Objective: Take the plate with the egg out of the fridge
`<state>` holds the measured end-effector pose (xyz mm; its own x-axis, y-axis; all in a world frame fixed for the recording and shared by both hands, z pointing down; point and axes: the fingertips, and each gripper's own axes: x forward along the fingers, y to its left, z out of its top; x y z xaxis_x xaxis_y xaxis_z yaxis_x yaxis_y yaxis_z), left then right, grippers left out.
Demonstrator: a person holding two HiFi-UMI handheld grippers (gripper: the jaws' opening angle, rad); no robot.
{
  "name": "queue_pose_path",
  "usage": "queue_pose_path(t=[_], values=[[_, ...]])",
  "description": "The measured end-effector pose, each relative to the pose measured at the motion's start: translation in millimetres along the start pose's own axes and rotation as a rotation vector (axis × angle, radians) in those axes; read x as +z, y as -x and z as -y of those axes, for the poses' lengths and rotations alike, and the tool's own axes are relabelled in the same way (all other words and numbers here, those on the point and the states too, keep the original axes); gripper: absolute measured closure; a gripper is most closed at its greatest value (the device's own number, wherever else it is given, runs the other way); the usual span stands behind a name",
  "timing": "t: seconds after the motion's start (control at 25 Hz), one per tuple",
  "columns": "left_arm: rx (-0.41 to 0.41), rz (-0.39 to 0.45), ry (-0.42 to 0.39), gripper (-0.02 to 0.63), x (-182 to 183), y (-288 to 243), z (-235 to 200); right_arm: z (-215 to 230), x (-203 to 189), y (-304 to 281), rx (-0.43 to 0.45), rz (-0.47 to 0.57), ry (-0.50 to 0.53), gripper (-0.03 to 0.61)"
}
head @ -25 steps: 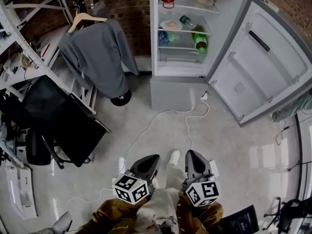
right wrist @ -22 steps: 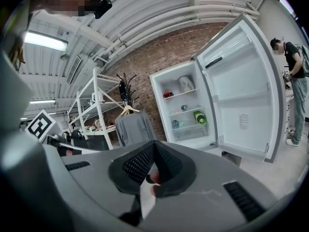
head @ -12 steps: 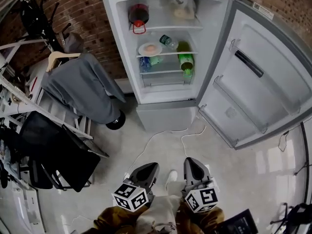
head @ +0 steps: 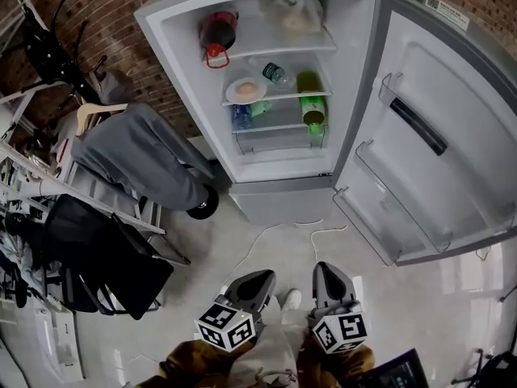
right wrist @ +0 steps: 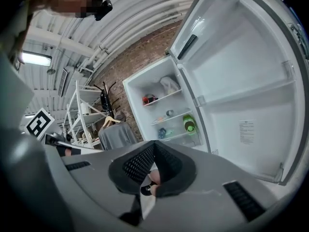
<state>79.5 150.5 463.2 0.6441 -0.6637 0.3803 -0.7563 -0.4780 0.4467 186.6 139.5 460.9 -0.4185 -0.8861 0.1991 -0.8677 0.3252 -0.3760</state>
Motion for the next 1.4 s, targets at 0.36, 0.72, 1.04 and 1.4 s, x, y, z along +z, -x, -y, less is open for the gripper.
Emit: queue_pose_path(t=[0.36,0.72,1.04,1.4], values=[[0.022,0.043,0.030,0.604,20,-15,-14,4,10,-24,0.029,-0.017,0.024,0.581],[0.012,0.070,0.086,0.604,48,-40,-51,1,23,-67,0.038,-0.031,0.064,0.581],[-0.013,0.066,0.116,0.604,83,-75,-90,4,38,-132,0.036,-0.057,0.069,0.581],[-0.058,0.060,0.117,0.604,142,-110,-143,-1,71,-210,0.014,-0.033,0.091,0.581]])
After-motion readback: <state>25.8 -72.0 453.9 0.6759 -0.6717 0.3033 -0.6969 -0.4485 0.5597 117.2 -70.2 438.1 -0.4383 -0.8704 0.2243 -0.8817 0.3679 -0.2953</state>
